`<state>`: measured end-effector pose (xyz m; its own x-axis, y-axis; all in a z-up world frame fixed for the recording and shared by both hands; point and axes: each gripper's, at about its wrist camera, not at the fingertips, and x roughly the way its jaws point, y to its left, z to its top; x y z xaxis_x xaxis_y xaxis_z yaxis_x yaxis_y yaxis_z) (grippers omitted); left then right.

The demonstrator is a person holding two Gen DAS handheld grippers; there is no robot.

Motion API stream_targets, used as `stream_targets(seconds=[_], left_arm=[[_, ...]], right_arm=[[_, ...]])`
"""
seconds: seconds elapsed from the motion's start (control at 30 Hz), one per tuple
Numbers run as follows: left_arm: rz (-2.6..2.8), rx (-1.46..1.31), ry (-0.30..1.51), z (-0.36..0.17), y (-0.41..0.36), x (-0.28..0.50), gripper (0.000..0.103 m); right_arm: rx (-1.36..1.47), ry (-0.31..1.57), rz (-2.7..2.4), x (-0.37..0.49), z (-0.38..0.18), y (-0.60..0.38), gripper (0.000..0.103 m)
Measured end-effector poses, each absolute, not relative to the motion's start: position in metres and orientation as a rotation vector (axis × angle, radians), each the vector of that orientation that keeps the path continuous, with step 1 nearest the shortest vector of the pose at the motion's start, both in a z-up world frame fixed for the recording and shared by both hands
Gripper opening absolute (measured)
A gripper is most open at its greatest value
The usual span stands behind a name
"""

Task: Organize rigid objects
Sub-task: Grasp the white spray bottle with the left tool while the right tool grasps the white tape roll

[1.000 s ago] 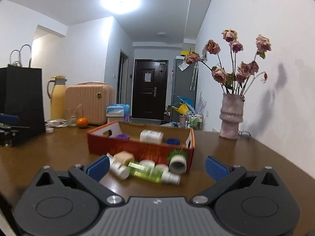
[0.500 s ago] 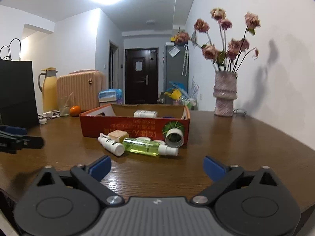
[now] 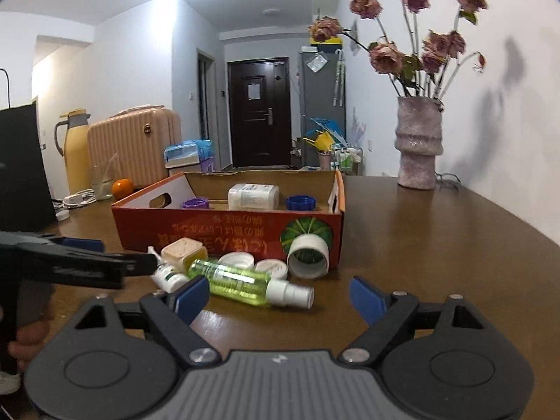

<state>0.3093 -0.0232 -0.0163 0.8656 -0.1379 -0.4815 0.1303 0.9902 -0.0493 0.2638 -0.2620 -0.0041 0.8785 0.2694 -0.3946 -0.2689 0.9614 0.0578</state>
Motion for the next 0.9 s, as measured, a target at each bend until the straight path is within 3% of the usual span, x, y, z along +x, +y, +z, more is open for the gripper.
stream_targets(seconds=[0.1,0.27,0.73,0.8,0.87,0.9], left_arm=[[-0.152,-0.02,0.534,-0.019,-0.027,0.328,0.103],[-0.155,-0.042,0.575,-0.027,-0.029,0.343,0.103],[-0.148,-0.062,0.646,-0.032,0.003,0.339,0.103],[-0.139,-0.053,0.639,-0.031,0.007,0.334,0.101],[-0.16,-0.048,0.644,-0.031,0.006,0.33,0.094],[-0.183,-0.048,0.66,-0.032,0.005,0.329,0.085]], right_arm=[[-0.018,0.411,0.294,0.285,0.0,-0.263,0.084],[-0.03,0.436,0.303,0.32,-0.001,-0.263,0.07],[0.033,0.562,0.29,0.383,-0.023,-0.266,0.069],[0.051,0.576,0.288,0.386,-0.025,-0.268,0.062],[0.083,0.595,0.296,0.392,-0.028,-0.27,0.046],[0.104,0.603,0.305,0.394,-0.03,-0.272,0.044]])
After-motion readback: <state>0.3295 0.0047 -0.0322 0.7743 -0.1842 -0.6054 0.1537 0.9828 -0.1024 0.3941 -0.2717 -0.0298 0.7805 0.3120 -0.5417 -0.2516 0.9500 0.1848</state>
